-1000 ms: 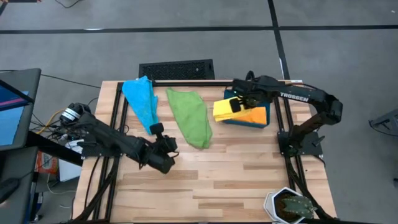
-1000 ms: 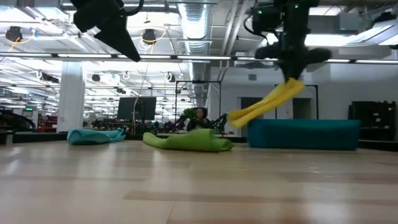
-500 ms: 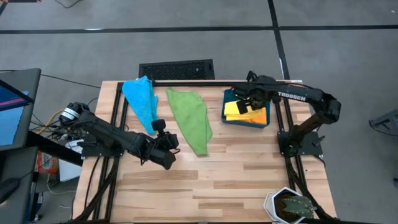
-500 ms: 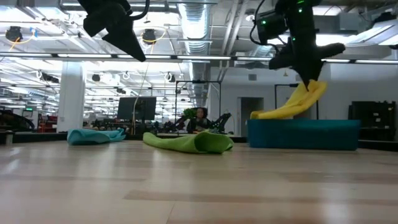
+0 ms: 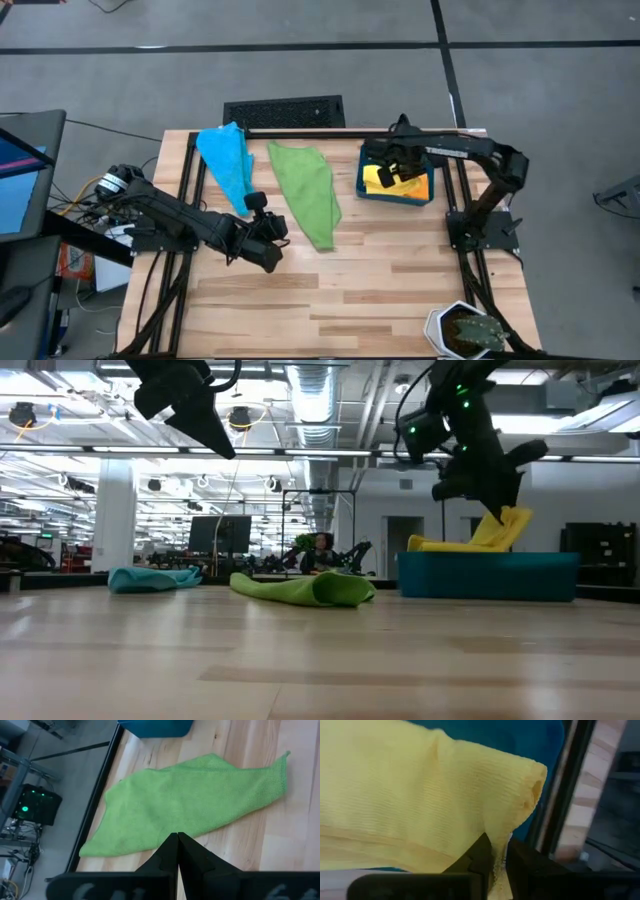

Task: Fold microfiber towels
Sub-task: Put the yellow microfiber cloth into the blue bin, then fold the green microfiber cloth

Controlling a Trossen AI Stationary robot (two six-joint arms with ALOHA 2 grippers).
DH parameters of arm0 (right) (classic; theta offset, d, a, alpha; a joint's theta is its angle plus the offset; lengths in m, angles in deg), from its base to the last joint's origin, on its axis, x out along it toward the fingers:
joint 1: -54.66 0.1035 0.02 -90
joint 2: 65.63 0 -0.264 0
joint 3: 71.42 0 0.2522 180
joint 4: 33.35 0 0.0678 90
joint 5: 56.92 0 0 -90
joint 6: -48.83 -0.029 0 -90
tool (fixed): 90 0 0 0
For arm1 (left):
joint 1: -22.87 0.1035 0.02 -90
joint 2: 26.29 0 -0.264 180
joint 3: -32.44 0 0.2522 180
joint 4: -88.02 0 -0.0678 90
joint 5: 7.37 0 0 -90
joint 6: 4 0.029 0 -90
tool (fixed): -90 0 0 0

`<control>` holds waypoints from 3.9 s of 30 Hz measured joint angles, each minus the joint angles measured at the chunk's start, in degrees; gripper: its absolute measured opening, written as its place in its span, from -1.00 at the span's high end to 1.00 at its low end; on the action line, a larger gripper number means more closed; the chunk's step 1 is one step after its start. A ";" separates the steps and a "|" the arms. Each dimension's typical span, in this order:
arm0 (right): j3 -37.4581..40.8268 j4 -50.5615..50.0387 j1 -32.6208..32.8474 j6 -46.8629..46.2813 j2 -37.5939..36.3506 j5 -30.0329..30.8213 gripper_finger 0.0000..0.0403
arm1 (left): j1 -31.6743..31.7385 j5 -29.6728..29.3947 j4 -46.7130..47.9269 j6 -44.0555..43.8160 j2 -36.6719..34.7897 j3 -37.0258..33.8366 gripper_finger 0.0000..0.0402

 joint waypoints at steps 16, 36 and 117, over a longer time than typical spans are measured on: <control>0.03 -4.18 -0.09 -3.10 -2.89 2.23 -0.20 | 0.84 3.60 1.58 2.95 -1.50 0.00 1.00; 0.04 50.49 38.03 21.38 6.30 4.03 -0.03 | 6.78 24.76 -12.81 -7.21 -34.35 -15.57 0.72; -1.60 48.21 68.12 -16.11 12.16 -1.83 0.78 | 37.59 63.18 -26.40 21.81 37.79 20.22 0.12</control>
